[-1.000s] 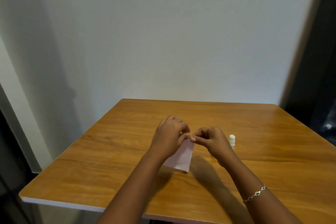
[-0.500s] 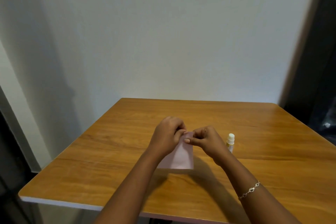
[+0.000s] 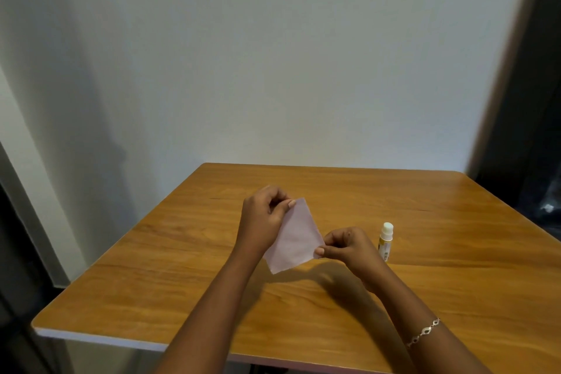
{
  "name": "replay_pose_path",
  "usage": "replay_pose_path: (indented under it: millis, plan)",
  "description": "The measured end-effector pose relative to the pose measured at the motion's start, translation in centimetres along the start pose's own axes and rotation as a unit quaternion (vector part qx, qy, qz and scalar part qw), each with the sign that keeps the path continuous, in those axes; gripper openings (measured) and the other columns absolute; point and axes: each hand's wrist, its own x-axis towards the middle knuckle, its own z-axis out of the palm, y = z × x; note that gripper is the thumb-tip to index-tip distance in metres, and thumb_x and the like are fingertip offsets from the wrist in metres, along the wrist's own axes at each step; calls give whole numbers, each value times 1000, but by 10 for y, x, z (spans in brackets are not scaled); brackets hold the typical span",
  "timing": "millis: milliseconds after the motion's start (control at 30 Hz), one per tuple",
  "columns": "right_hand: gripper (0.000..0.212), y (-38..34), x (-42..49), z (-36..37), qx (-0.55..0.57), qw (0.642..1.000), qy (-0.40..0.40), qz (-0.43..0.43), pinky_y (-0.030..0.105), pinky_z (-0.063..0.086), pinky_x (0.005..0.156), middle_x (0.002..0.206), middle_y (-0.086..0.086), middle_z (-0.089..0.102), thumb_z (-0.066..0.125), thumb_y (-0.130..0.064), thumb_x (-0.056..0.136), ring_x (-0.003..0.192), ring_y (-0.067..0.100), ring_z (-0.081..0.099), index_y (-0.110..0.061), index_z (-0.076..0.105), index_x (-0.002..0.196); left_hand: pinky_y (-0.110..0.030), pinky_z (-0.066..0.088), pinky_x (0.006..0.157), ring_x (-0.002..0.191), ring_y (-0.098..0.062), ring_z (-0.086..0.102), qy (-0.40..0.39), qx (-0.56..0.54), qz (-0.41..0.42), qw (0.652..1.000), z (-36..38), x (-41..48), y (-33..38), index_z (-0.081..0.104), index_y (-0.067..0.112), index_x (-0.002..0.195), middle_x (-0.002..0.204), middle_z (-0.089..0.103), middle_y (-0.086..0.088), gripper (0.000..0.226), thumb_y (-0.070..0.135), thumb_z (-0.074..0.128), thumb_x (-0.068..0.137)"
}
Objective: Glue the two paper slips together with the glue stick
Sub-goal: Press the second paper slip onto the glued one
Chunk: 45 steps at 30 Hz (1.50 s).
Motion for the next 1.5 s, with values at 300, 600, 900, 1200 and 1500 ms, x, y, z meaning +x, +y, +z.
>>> replay_pose_path:
  millis: [300,600,900,1200,1500]
  plan:
    - [16,2,-2,2,70,996,58,-2,26,47,71,62,-1,68,67,-2,77,68,16,60,-9,68,63,-20,41,64,78,-10,57,97,25,-21,995,3,-14,-10,63,11,77,78,64,-1,10,5,60,84]
    - [17,-21,4,6,-208,974,48,-77,20,34,52,53,-8,52,67,-13,79,51,4,46,-15,62,63,-27,47,69,86,-22,60,-130,316,254,905,23,-15,4,66,13,81,81,67,-3,16,12,74,67]
    - [11,-32,0,4,-128,989,16,-74,28,38,58,59,0,58,65,-19,81,58,9,49,-16,68,71,-25,33,73,92,-21,49,-158,225,150,950,16,-9,5,62,7,86,92,62,-9,8,12,55,87]
    - [21,-12,10,13,-131,991,6,-38,59,49,83,90,30,68,70,-14,76,90,45,62,4,68,85,-12,29,62,78,-10,42,-107,157,133,973,6,-4,11,61,5,79,82,62,-7,9,11,59,86]
    - [17,-4,7,14,-178,984,-11,-23,30,37,60,59,2,56,72,-13,75,57,12,46,-14,62,61,-10,28,61,75,-10,44,-87,137,145,976,0,-2,8,61,5,76,78,62,-8,8,8,61,83]
